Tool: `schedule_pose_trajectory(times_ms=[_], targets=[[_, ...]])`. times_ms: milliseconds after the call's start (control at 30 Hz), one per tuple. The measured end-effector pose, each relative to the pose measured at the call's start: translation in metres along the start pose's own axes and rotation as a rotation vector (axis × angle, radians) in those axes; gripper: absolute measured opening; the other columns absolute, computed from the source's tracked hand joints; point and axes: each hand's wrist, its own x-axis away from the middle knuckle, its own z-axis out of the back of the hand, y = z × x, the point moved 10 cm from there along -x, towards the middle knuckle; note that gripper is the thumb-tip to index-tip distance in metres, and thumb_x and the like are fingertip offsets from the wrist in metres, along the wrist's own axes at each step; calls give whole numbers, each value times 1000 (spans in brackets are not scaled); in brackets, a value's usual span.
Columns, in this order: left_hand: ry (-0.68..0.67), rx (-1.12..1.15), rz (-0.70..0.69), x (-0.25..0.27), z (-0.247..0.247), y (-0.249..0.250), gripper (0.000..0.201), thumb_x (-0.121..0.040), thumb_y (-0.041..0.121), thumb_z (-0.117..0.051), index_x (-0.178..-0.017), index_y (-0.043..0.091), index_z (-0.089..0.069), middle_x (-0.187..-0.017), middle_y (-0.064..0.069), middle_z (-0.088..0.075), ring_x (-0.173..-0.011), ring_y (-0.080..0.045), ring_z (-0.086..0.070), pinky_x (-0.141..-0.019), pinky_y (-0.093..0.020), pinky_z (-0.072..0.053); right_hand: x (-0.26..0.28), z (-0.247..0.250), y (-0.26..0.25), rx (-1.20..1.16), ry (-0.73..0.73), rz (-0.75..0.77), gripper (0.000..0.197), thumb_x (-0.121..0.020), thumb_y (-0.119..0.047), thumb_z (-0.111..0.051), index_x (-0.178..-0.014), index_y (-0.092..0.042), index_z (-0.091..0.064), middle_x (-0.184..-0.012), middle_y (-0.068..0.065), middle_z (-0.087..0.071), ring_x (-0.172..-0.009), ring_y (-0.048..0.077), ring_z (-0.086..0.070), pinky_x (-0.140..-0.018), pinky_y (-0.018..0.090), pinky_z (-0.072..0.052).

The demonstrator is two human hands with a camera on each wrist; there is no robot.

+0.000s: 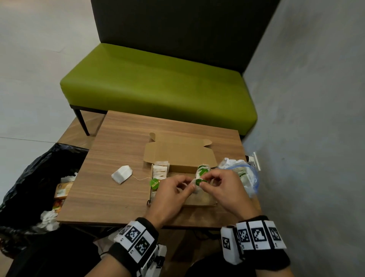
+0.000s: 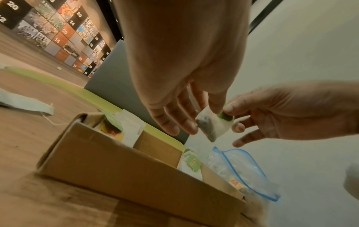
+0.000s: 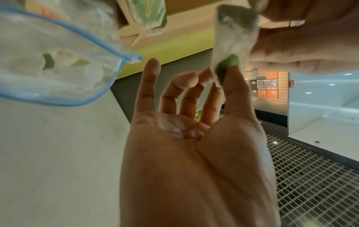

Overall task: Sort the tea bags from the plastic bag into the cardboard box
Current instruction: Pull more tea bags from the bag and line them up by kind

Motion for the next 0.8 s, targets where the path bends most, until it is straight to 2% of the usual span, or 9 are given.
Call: schedule_pose_trajectory(times_ms=[100,167,233,300,367,467,667,800], targets=[[37,-188,42,-1,6,-8,27,-91,31,-68,-118,29,-66,-111,16,-64,-83,3,-60,-69,-11,-46,-8,12,12,147,42,-66,8,-80,-27,-79,-88,-27,-77,-77,-11,-71,-72,6,-62,-72,39,-56],[-36,-331,93,2,3,-14,33,-92,32,-66,-124,29,-62,-121,13,-63,-84,1,-60,-77,-15,-48,-12,16,20,274,63,-112,13,-83,-32,-77,-95,-29,-77,-86,-12,-73,-81,10,-65,-78,39,-56],[-161,-519,87,7,-8,-17,36,-93,35,-63,-129,32,-58,-128,12,-61,-101,-4,-60,-89,-22,-49,-16,10,26,381,11,-144,17,-85,-35,-75,-101,-30,-76,-94,-11,-74,-91,12,-66,-83,39,-55],[-255,-681,32,11,-18,-18,34,-95,39,-59,-128,33,-57,-128,11,-61,-112,-9,-58,-93,-27,-50,-18,-1,30,431,-97,-166,19,-85,-34,-75,-103,-30,-75,-99,-11,-73,-96,12,-65,-87,39,-55],[-313,-757,3,13,-24,-22,29,-95,39,-56,-123,33,-60,-122,7,-63,-109,-12,-59,-91,-34,-53,-20,-11,34,478,-195,-189,19,-85,-34,-75,-103,-30,-75,-100,-10,-73,-97,12,-65,-86,37,-54],[-350,-806,-2,13,-26,-29,24,-96,38,-53,-118,32,-62,-117,5,-64,-105,-15,-60,-88,-37,-54,-28,-24,40,597,-241,-215,15,-85,-32,-75,-100,-30,-75,-103,-6,-71,-98,16,-65,-82,33,-53],[-356,-796,-17,12,-27,-30,24,-97,35,-52,-118,31,-63,-116,5,-63,-104,-16,-60,-87,-37,-54,-43,-29,43,726,-64,-215,16,-91,-29,-64,-106,-29,-71,-108,3,-69,-99,26,-66,-78,36,-52],[-359,-785,-24,11,-29,-30,25,-97,35,-52,-119,31,-64,-116,5,-63,-105,-15,-60,-88,-37,-54,-45,-29,39,772,10,-167,18,-94,-24,-58,-104,-27,-73,-105,3,-70,-94,27,-67,-73,33,-50]])
